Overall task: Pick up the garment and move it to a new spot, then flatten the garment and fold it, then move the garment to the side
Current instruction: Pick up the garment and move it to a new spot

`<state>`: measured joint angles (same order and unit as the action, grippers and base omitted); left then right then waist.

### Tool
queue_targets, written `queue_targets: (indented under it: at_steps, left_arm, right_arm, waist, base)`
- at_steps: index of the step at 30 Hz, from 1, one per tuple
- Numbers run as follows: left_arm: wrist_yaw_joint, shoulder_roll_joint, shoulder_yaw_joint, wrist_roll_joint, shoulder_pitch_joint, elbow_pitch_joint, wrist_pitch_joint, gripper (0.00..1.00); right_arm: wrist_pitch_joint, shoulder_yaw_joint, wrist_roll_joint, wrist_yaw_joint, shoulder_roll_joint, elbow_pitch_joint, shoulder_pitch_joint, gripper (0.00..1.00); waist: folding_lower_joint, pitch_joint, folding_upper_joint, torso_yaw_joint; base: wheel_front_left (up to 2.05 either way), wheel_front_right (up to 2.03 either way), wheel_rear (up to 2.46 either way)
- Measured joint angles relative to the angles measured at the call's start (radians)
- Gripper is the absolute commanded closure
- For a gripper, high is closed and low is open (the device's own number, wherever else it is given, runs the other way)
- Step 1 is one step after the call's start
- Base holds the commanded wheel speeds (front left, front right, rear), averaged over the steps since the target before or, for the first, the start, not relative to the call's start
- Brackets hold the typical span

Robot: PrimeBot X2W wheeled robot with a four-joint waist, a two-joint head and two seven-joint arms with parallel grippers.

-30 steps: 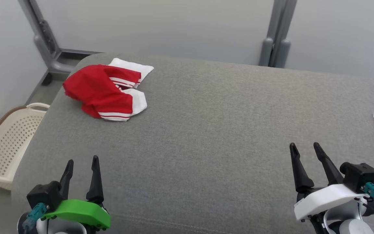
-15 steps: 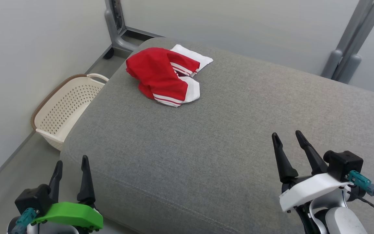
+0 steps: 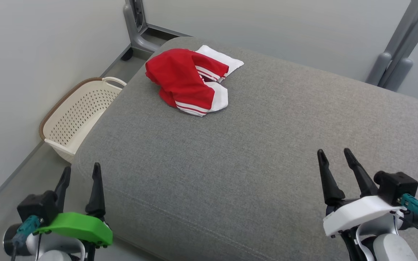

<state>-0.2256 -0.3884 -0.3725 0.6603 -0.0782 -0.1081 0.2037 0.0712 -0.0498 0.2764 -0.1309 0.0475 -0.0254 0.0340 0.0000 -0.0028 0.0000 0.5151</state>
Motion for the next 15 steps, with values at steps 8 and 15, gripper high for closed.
queue_targets:
  at_steps: [8,15]
  left_arm:
    - [0.051,-0.1,0.0,-0.023,-0.168,0.019,-0.12,0.0]
    - [0.114,-0.197,0.029,0.0,-0.403,-0.001,-0.284,0.0]
  right_arm:
    - [-0.005,0.034,-0.015,0.0,0.0,0.032,-0.026,0.0]
    - [-0.035,0.072,-0.056,0.0,0.0,0.092,-0.002,0.0]
  waist:
    - [0.0,-0.007,0.0,-0.043]
    - [0.0,0.033,0.0,-0.121]
  base:
    - [0.0,0.0,0.0]
    - [0.0,0.0,0.0]
